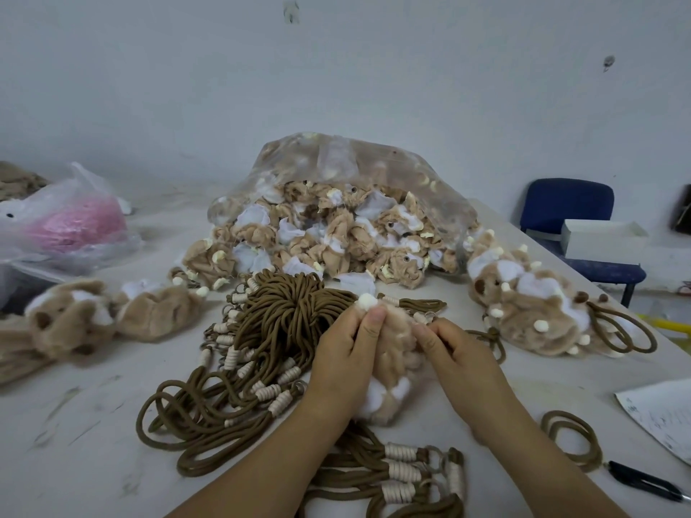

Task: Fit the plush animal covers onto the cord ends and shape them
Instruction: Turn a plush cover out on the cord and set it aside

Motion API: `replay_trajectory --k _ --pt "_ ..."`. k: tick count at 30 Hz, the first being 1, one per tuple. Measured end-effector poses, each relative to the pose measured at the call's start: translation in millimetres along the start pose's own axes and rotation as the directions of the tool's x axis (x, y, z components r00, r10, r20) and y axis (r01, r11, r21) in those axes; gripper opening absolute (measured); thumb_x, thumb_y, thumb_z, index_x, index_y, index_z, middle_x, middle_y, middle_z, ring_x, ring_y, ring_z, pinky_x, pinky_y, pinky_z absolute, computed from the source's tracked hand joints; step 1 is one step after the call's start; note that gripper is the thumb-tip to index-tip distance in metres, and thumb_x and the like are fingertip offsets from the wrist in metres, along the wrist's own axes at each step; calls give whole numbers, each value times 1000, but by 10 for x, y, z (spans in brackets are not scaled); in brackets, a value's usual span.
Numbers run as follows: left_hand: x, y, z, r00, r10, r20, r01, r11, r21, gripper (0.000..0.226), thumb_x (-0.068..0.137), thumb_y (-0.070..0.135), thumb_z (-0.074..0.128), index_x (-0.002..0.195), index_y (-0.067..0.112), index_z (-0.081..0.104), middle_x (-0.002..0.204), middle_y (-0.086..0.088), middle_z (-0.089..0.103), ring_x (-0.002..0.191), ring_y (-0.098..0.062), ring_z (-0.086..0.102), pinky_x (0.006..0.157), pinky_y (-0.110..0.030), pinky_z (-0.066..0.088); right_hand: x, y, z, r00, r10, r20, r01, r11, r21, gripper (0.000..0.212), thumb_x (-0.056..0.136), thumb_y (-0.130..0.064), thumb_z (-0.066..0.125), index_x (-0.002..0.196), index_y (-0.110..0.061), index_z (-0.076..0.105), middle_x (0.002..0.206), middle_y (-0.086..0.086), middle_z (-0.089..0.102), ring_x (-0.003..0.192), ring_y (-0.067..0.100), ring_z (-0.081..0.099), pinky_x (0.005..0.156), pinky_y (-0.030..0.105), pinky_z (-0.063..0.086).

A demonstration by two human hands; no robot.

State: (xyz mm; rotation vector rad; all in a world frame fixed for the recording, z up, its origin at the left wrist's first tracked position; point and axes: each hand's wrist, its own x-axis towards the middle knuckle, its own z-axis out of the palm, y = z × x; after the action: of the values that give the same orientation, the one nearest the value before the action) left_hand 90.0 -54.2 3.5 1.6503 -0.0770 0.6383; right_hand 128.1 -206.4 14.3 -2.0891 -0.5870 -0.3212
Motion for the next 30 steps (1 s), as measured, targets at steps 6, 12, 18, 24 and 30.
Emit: replay_trajectory --k 6,12,18,24,30 --pt "-2 -5 -34 1000 14 8 -14 1000 3 48 86 63 40 98 27 68 90 0 71 85 -16 68 76 -31 56 10 62 -92 995 -95 -19 93 991 -96 44 83 -60 41 67 -23 57 64 -5 56 66 11 53 71 32 39" --pt "-9 26 12 994 -58 97 44 988 146 72 89 65 28 96 6 69 80 -12 71 79 -25 68 73 -46 54 7 -7 -41 993 -114 21 115 993 -23 33 88 -48 46 63 -27 51 68 -13 57 64 4 51 60 17 32" --pt "12 56 51 992 -88 94 72 984 162 62 91 61 29 97 12 67 82 -17 71 80 -29 68 77 -51 53 -2 16 73 999 -8 32 7 999 31 36 96 -30 51 62 -21 43 54 -9 47 55 -1 45 52 14 34" --pt "-36 29 55 997 -76 22 74 996 57 72 81 71 32 83 6 63 72 -16 65 68 -27 63 71 -52 51 -6 40 84 998 20 58 -22 999 40 35 94 -34 51 64 -17 46 53 -13 50 54 -1 44 54 14 36" --pt "-21 -35 14 995 -95 -10 95 996 -1 79 77 83 28 75 13 64 71 -10 66 66 -15 61 69 -40 51 2 57 16 997 -20 69 15 997 71 38 88 -46 48 63 -18 48 56 -13 50 53 -1 44 54 14 35"
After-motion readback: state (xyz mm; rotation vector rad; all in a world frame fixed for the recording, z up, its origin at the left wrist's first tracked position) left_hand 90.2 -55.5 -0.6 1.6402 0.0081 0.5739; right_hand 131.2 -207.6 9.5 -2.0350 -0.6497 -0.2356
